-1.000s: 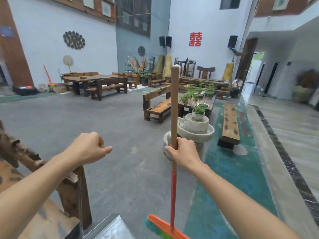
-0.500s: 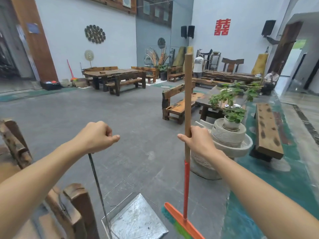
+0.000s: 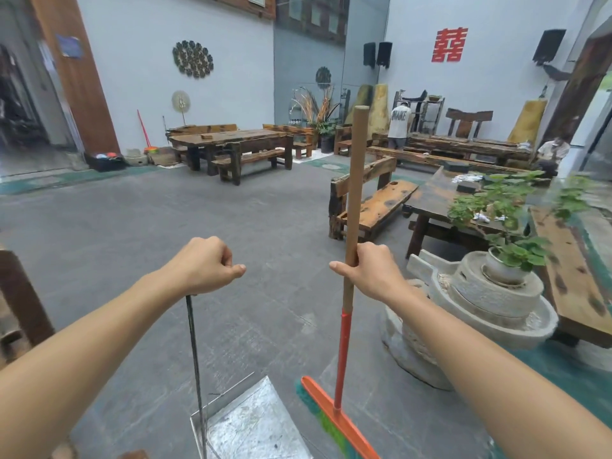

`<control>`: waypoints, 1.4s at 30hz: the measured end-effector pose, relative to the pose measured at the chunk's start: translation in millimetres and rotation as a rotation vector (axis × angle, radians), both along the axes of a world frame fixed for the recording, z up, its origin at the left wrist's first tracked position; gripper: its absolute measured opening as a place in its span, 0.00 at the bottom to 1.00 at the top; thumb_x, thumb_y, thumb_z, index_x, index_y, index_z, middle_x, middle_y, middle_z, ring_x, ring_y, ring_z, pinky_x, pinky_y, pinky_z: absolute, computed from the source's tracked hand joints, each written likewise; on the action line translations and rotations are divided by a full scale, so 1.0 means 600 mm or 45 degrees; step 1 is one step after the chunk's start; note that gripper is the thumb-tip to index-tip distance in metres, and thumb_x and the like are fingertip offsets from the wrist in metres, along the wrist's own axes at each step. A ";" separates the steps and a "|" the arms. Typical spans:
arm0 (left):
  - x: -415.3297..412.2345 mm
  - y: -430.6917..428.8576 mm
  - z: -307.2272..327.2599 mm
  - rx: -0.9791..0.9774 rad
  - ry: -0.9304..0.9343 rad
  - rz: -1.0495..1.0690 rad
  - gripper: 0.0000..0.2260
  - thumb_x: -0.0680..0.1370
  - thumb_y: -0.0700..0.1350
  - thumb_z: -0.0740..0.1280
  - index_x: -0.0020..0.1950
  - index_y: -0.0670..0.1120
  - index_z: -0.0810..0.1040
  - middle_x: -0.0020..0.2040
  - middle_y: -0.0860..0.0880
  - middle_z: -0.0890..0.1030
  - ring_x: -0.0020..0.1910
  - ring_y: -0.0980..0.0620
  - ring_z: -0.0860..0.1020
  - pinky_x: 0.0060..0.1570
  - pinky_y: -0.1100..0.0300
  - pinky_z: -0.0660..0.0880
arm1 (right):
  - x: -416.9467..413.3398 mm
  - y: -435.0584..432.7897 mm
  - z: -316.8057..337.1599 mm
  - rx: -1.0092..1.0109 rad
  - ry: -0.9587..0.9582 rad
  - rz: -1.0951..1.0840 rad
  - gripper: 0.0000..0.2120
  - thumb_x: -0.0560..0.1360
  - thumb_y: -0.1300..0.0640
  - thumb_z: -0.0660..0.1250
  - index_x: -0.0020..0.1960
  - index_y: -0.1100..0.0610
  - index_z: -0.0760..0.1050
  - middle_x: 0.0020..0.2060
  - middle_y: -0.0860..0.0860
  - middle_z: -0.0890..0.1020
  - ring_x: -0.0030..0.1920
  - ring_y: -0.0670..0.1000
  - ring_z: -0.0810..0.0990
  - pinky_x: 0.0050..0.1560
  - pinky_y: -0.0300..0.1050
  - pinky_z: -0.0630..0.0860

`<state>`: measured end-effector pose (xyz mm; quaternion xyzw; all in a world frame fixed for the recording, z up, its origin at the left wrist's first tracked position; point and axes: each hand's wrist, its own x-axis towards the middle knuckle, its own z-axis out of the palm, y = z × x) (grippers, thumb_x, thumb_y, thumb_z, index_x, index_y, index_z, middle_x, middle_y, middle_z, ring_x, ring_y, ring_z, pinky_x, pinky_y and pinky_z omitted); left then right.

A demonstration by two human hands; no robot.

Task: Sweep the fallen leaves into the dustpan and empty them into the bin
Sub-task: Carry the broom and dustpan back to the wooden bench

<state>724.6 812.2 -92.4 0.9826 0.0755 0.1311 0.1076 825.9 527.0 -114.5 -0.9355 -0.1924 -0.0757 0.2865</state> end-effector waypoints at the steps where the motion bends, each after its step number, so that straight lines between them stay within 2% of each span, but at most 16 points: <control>1: 0.026 0.022 -0.006 0.015 -0.006 0.010 0.21 0.72 0.58 0.69 0.27 0.46 0.71 0.23 0.50 0.74 0.29 0.49 0.75 0.33 0.57 0.71 | 0.030 0.022 0.002 -0.014 0.000 0.021 0.21 0.71 0.40 0.72 0.31 0.51 0.67 0.28 0.45 0.73 0.31 0.46 0.74 0.27 0.36 0.63; 7: 0.163 0.146 -0.063 0.032 0.027 0.169 0.21 0.72 0.57 0.70 0.27 0.45 0.71 0.24 0.50 0.75 0.30 0.50 0.74 0.33 0.58 0.70 | 0.210 0.155 -0.016 -0.175 0.043 0.236 0.26 0.61 0.35 0.77 0.30 0.54 0.69 0.27 0.49 0.78 0.29 0.47 0.78 0.25 0.44 0.70; 10: 0.213 0.201 -0.099 0.017 0.083 0.249 0.20 0.70 0.57 0.69 0.27 0.45 0.71 0.24 0.49 0.75 0.31 0.51 0.76 0.34 0.57 0.73 | 0.283 0.211 -0.031 -0.234 0.099 0.374 0.27 0.58 0.34 0.77 0.32 0.57 0.74 0.27 0.50 0.82 0.30 0.46 0.82 0.33 0.51 0.81; 15: 0.275 0.284 -0.138 -0.042 0.170 0.414 0.19 0.68 0.58 0.69 0.26 0.46 0.70 0.23 0.50 0.73 0.30 0.49 0.75 0.32 0.59 0.70 | 0.396 0.299 -0.078 -0.267 0.180 0.580 0.27 0.64 0.34 0.73 0.33 0.60 0.77 0.27 0.50 0.83 0.31 0.46 0.82 0.39 0.51 0.82; 17: 0.296 0.277 -0.129 -0.031 0.183 0.387 0.19 0.68 0.58 0.69 0.27 0.46 0.71 0.23 0.50 0.73 0.31 0.49 0.75 0.33 0.59 0.71 | 0.416 0.300 -0.079 -0.138 0.270 0.547 0.24 0.67 0.37 0.73 0.30 0.58 0.75 0.26 0.50 0.82 0.30 0.46 0.83 0.39 0.48 0.83; 21: 0.335 0.394 -0.155 -0.115 0.195 0.634 0.18 0.68 0.58 0.68 0.27 0.46 0.72 0.26 0.48 0.77 0.36 0.45 0.79 0.38 0.57 0.77 | 0.535 0.486 -0.117 -0.183 0.350 0.809 0.25 0.68 0.37 0.73 0.28 0.58 0.73 0.27 0.53 0.81 0.31 0.47 0.84 0.39 0.47 0.82; 26: 0.354 0.444 -0.209 -0.170 0.290 0.679 0.16 0.66 0.58 0.67 0.26 0.48 0.69 0.30 0.47 0.77 0.38 0.42 0.79 0.41 0.55 0.79 | 0.561 0.576 -0.184 -0.362 0.296 0.892 0.26 0.69 0.36 0.71 0.27 0.56 0.70 0.24 0.49 0.76 0.28 0.44 0.76 0.35 0.43 0.74; 27: 0.340 0.508 -0.234 -0.199 0.319 0.783 0.16 0.65 0.58 0.67 0.26 0.49 0.69 0.31 0.46 0.78 0.39 0.42 0.80 0.42 0.55 0.79 | 0.568 0.671 -0.217 -0.387 0.316 1.011 0.26 0.69 0.36 0.71 0.28 0.57 0.72 0.25 0.50 0.77 0.30 0.45 0.77 0.35 0.43 0.74; 32: 0.354 0.562 -0.282 -0.264 0.593 0.714 0.14 0.66 0.52 0.68 0.27 0.48 0.67 0.28 0.50 0.71 0.42 0.38 0.80 0.40 0.56 0.77 | 0.574 0.763 -0.285 -0.439 0.303 1.084 0.27 0.67 0.35 0.71 0.36 0.61 0.77 0.33 0.55 0.81 0.36 0.50 0.80 0.34 0.41 0.73; 34: 0.337 0.605 -0.325 -0.291 0.628 0.769 0.13 0.67 0.49 0.67 0.27 0.48 0.66 0.32 0.47 0.74 0.44 0.38 0.80 0.41 0.56 0.75 | 0.552 0.837 -0.338 -0.516 0.344 1.157 0.26 0.68 0.34 0.71 0.34 0.58 0.76 0.31 0.53 0.81 0.35 0.49 0.79 0.32 0.39 0.71; 35: 0.322 0.695 -0.355 -0.308 0.626 0.856 0.13 0.68 0.48 0.67 0.28 0.48 0.66 0.35 0.44 0.76 0.46 0.37 0.80 0.42 0.55 0.76 | 0.540 0.950 -0.368 -0.545 0.320 1.218 0.24 0.68 0.35 0.71 0.34 0.57 0.76 0.30 0.52 0.81 0.34 0.48 0.79 0.33 0.38 0.72; 37: 0.321 0.699 -0.364 -0.291 0.678 0.846 0.09 0.69 0.45 0.66 0.31 0.47 0.69 0.42 0.41 0.79 0.47 0.36 0.80 0.45 0.53 0.77 | 0.539 0.972 -0.385 -0.555 0.374 1.186 0.22 0.68 0.36 0.70 0.33 0.55 0.75 0.28 0.49 0.80 0.33 0.47 0.79 0.35 0.44 0.77; 38: 0.319 0.783 -0.419 -0.309 0.667 0.868 0.05 0.70 0.44 0.66 0.34 0.46 0.73 0.44 0.39 0.80 0.48 0.36 0.80 0.45 0.52 0.77 | 0.542 1.076 -0.437 -0.612 0.401 1.224 0.22 0.68 0.36 0.70 0.32 0.54 0.74 0.28 0.49 0.80 0.32 0.47 0.79 0.36 0.47 0.77; 40: 0.320 0.782 -0.430 -0.255 0.739 0.741 0.06 0.72 0.43 0.63 0.42 0.44 0.79 0.46 0.37 0.81 0.47 0.35 0.80 0.44 0.50 0.77 | 0.528 1.094 -0.445 -0.590 0.347 1.201 0.21 0.69 0.38 0.72 0.32 0.54 0.73 0.27 0.50 0.80 0.30 0.47 0.79 0.33 0.43 0.75; 41: 0.320 0.766 -0.433 -0.238 0.813 0.755 0.08 0.73 0.43 0.62 0.44 0.42 0.80 0.45 0.37 0.81 0.45 0.35 0.81 0.42 0.50 0.76 | 0.520 1.084 -0.454 -0.595 0.453 1.145 0.20 0.70 0.39 0.72 0.33 0.54 0.73 0.27 0.50 0.79 0.29 0.46 0.78 0.31 0.39 0.72; 42: 0.318 0.887 -0.506 -0.234 0.843 0.810 0.09 0.74 0.43 0.61 0.45 0.41 0.80 0.44 0.37 0.82 0.44 0.35 0.81 0.40 0.50 0.75 | 0.519 1.224 -0.518 -0.624 0.389 1.227 0.20 0.70 0.40 0.72 0.33 0.55 0.72 0.27 0.50 0.79 0.29 0.46 0.78 0.29 0.37 0.69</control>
